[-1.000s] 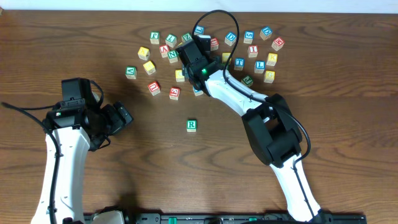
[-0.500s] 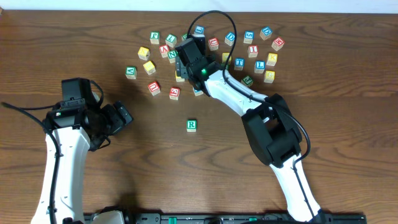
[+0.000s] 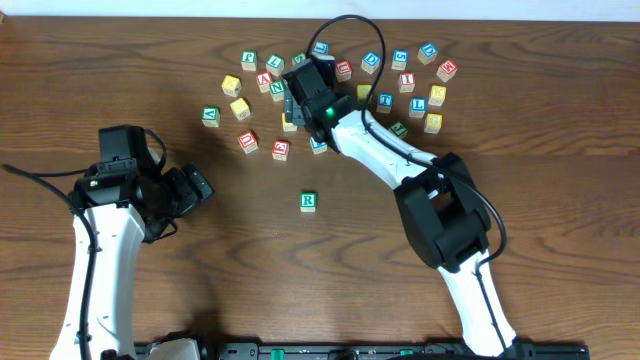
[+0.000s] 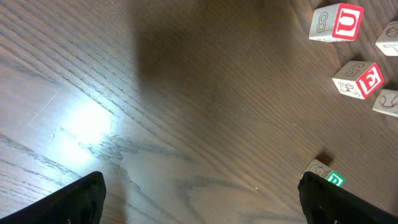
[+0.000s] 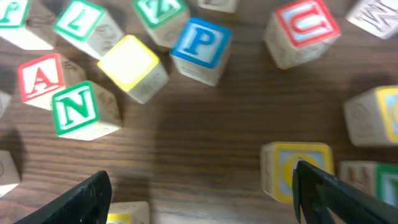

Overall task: Spell out ROBOT
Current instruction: 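Move the right gripper back to the pile over the yellow O block, then grasp the yellow O block with the right gripper and lift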

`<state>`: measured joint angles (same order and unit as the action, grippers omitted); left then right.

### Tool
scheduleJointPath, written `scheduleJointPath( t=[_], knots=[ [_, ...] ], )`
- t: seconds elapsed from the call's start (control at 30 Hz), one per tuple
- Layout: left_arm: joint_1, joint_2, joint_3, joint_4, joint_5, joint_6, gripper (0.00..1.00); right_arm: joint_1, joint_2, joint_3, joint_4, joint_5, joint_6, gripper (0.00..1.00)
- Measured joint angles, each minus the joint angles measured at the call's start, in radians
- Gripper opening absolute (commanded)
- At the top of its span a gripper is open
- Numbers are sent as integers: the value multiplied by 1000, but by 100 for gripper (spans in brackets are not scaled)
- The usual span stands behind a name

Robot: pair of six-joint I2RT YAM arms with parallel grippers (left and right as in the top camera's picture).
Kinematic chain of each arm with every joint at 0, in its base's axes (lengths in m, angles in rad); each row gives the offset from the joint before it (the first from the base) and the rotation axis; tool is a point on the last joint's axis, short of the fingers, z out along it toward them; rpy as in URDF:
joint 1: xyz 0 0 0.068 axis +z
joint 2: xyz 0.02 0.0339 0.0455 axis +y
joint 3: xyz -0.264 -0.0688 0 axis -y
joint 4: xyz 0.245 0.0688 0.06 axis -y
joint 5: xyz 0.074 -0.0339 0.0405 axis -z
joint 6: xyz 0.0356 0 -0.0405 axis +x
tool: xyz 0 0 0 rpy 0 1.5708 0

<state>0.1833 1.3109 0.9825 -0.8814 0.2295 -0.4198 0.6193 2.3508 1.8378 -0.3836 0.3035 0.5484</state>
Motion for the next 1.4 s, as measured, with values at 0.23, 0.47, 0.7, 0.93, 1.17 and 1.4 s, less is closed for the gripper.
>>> scheduleJointPath(
  t=[0.23,0.47,0.7,0.93,1.17,1.4],
  knots=[
    [0,0,0,11,0,0,97,-22,-2,0,-16,19,55,89],
    [0,0,0,11,0,0,98,-33,-2,0,-16,26,69,85],
    [0,0,0,11,0,0,98,-49,-2,0,-18,16,42,81],
    [0,0,0,11,0,0,98,-54,-2,0,-30,-11,13,75],
    [0,0,0,10,0,0,98,-54,13,0,-37,-18,6,75],
    [0,0,0,10,0,0,98,-55,59,0,-34,-12,-2,60]
  ],
)
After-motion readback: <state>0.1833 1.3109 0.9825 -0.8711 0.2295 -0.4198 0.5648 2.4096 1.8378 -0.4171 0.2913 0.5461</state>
